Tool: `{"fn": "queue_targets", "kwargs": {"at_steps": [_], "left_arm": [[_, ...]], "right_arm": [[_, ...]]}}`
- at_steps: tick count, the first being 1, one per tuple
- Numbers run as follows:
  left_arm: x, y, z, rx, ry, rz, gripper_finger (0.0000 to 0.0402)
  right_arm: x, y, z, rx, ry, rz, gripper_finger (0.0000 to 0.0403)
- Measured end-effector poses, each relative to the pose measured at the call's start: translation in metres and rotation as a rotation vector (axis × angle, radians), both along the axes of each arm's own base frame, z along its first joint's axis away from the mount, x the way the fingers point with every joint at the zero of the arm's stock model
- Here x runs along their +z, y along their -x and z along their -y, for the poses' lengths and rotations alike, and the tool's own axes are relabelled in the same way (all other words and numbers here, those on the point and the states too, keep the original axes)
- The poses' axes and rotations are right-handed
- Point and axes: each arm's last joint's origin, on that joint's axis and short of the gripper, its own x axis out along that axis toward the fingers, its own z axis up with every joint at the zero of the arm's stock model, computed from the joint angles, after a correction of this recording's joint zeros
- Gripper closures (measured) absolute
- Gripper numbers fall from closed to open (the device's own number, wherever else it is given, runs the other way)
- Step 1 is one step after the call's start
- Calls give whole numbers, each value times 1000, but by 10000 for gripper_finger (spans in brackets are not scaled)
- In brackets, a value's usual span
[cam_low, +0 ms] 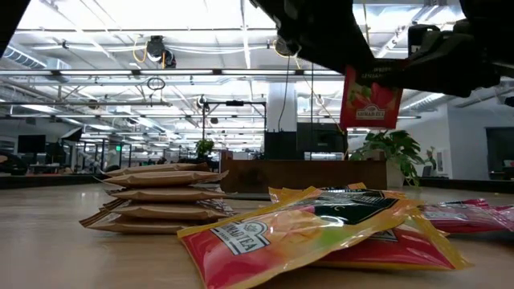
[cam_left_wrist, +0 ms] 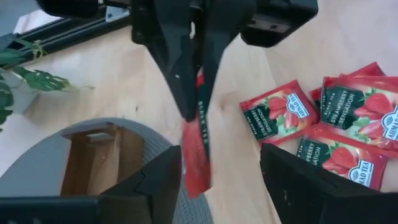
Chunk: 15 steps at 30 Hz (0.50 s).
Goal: Pick & Place Tea
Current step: Put the red tea packet into the right section of the wooden organizer
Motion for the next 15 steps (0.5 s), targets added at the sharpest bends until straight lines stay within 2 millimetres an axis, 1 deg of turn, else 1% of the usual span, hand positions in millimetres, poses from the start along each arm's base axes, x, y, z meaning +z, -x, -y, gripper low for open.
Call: {"fn": "queue_targets", "kwargs": {"at_steps": [2, 5, 7, 10, 11, 15], "left_arm": [[-3, -3, -1, 4, 2, 5, 202], [-5, -3, -3, 7, -2, 0, 244], [-5, -4, -5, 10, -4, 0, 288], [-5, -4, -6, 10, -8, -1, 370], [-5, -4, -7, 5, -14, -3, 385], [-6, -3, -6, -11, -34, -13, 393]], "right_arm": [[0, -1, 1, -6, -2, 0, 403], [0, -1, 3, -17, -21, 1, 403], [-1, -2, 3, -22, -27, -3, 403], [-1, -2, 3, -21, -31, -4, 403], [-1, -2, 3, -22, -36, -4, 403], [-1, -2, 3, -24, -55, 0, 403]]}}
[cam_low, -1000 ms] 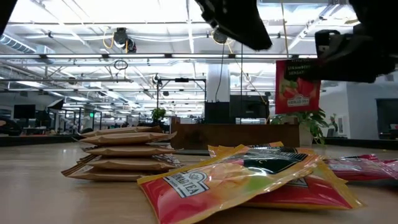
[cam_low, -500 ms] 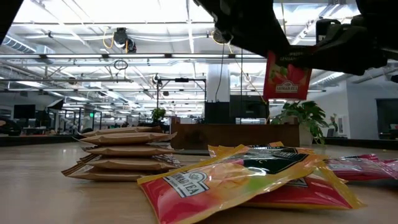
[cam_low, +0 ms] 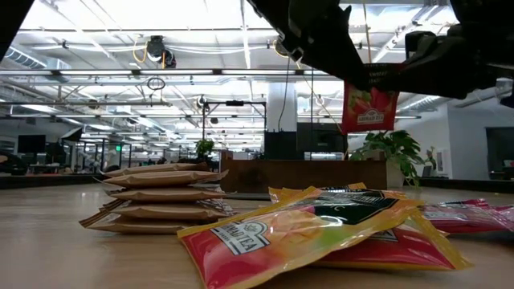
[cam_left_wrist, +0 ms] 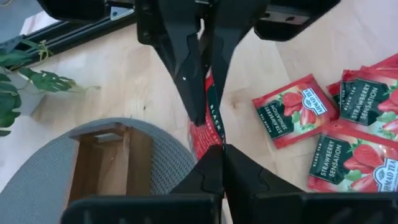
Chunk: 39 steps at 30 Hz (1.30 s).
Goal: Pick & Place Tea
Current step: Put the red tea packet into the right section of the wooden organizer
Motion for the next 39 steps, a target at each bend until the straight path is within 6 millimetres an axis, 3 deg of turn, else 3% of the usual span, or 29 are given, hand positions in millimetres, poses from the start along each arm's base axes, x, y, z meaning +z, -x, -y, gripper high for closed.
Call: {"fn": "queue_targets", "kwargs": {"at_steps": [7, 14, 19, 24, 32, 39], "left_arm": [[-1, 2, 1, 27, -41, -16, 398], [-2, 4, 3, 69, -77, -12, 400], [-1, 3, 3, 75, -74, -6, 400], [-1, 4, 2, 92, -87, -7, 400], [-1, 4, 2, 94, -93, -6, 401], [-1, 3, 2, 94, -92, -2, 401]], "right_arm": [[3, 1, -2, -15, -21, 31, 384], [27, -4, -15, -76, -15, 79, 303], [46, -20, -23, -135, -54, -71, 251], [63, -29, -22, -148, -174, -269, 225], [64, -37, -11, -162, -248, -378, 222], [59, -40, -7, -176, -247, -410, 269]]}}
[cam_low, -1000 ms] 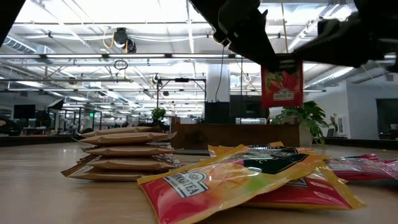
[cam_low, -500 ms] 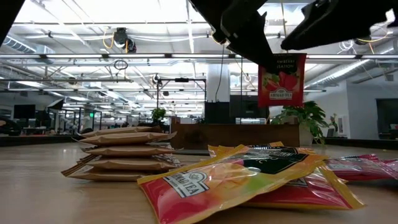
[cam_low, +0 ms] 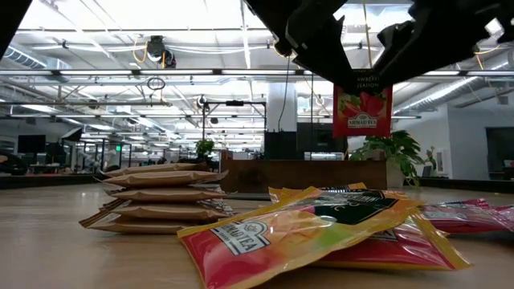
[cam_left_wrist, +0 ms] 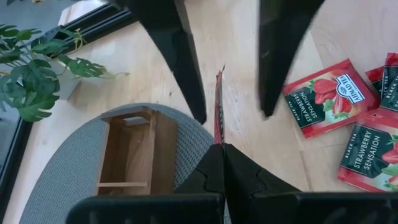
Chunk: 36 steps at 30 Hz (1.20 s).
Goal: Pick & Place Tea
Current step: Put the red tea packet into the right section of the wooden organizer
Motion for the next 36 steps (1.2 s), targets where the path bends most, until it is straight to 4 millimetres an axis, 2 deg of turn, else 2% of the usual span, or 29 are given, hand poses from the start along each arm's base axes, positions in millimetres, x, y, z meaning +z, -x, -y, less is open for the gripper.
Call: {"fn": "queue_targets", "kwargs": {"at_steps": [7, 15, 19, 23, 25, 30, 33, 36], "left_arm": [[0, 0, -1, 1, -1, -3, 401], [-1, 0, -1, -3, -6, -11, 393], [-1, 2, 2, -15, -16, -20, 353], [8, 10, 8, -32, -74, -33, 308], [17, 21, 12, -18, -111, -61, 286], [39, 67, 19, 75, -99, -237, 260], [47, 97, 27, 91, -114, -189, 272], [43, 125, 29, 55, -45, -72, 309]], "right_arm": [[0, -4, 1, 40, 21, -2, 390], [-1, -6, 4, 47, -21, -16, 401], [-2, -5, 5, 42, -18, -31, 402], [-4, -2, 7, 3, -2, -54, 402], [-5, -2, 8, -15, 12, -55, 402], [-4, 1, 11, -21, 23, -73, 402], [3, 2, 16, -21, 30, -54, 403], [15, 6, 26, -25, 30, -13, 403]]}}
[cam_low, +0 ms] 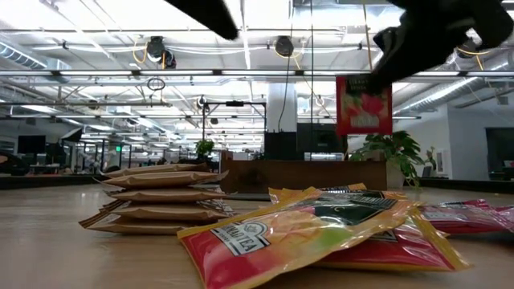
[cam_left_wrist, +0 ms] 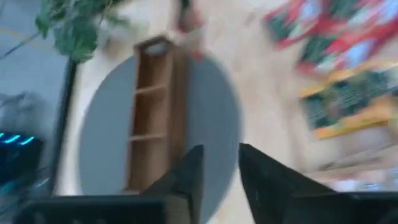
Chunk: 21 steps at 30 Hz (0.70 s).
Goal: Pick & Place Tea
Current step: Put the red tea packet into the right section of the wooden organizer
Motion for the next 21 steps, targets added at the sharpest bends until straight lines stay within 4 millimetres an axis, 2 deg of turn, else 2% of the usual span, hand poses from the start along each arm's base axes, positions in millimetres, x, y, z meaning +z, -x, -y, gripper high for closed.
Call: {"fn": "queue_targets", "kwargs": {"at_steps": [4, 5, 10, 14, 21], "left_arm": [[-19, 33, -13, -40, 95, 193, 384], [-25, 43, -18, -53, 98, 233, 392], [-51, 68, -42, -87, 132, 391, 389], [-64, 72, -54, -95, 162, 480, 397], [-69, 71, -66, -51, 167, 493, 365]], "right_arm": [[23, 9, 21, 4, -58, 64, 403], [27, 10, 27, 8, -80, 69, 403], [27, 5, 64, -41, -199, 31, 403], [15, -5, 89, -89, -195, -33, 403], [5, -13, 112, -155, -159, -62, 403]]}}
